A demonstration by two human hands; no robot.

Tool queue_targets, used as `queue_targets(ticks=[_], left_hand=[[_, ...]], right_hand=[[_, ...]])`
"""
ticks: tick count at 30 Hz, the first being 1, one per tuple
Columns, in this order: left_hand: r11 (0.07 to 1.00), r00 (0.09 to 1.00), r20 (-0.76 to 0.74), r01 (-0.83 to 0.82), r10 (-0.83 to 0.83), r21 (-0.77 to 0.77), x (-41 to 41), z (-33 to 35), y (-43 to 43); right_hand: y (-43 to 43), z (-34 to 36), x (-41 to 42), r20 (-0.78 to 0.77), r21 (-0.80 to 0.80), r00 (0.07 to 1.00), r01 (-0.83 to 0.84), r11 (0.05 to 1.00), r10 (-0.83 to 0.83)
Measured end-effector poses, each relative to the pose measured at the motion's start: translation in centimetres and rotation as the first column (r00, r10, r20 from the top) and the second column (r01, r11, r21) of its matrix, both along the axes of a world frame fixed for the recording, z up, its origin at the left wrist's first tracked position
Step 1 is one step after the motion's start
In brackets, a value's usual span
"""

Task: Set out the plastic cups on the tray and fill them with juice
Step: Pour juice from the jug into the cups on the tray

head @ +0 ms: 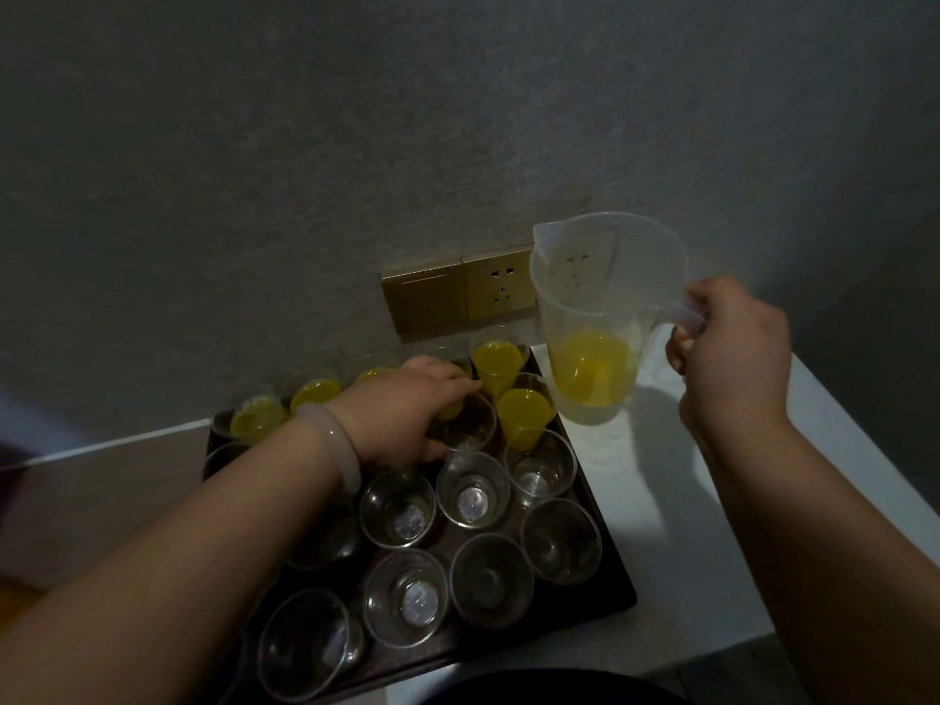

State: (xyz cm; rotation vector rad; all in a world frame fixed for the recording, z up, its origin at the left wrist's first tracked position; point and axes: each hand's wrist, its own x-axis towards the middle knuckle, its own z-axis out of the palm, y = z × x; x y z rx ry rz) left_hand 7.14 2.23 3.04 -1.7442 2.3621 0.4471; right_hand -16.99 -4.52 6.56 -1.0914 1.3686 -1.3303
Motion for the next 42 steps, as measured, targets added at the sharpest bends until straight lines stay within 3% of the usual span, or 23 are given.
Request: queue_targets(ticks=[14,23,26,32,37,42], left_hand=[[0.993,0.986,-0.121,-0.118,0.118,0.008,-0.1,2.1,0.1],[0.945,0.930,-0.314,-0.262,0.192,-0.197,0.4,6.6,1.3],[0.908,0.926,-0.304,-0.310,0.222,-0.281,0.9,7.2,1.0],[0.890,0.951,-0.195,-0.295,0.239,-0.347,1.2,6.8,0.4],[0.877,0.945,-0.200,-0.316,0.258,-0.363,1.3,6.6,0.8],[0.871,0.945,-0.184,-0.322,0.271,-0.371,1.3,6.5,1.1]], right_hand=[[0.0,0.3,-0.2,-0.018,0.005,1.000,0.004,1.000,-0.004],[0.1,1.3,-0.3,-0.042,-0.049,0.998,-0.053,0.997,0.050],[0.1,2.0,-0.2,-0.089,-0.088,0.990,-0.122,0.989,0.114],[0.9,4.6,1.0,-0.029,-0.098,0.957,-0.289,0.952,0.288],[0.5,7.3,1.9,-0.263,-0.067,0.886,-0.413,0.908,0.383],[0.6,10.5,3.8,-0.599,-0.050,0.709,-0.496,0.867,0.372]])
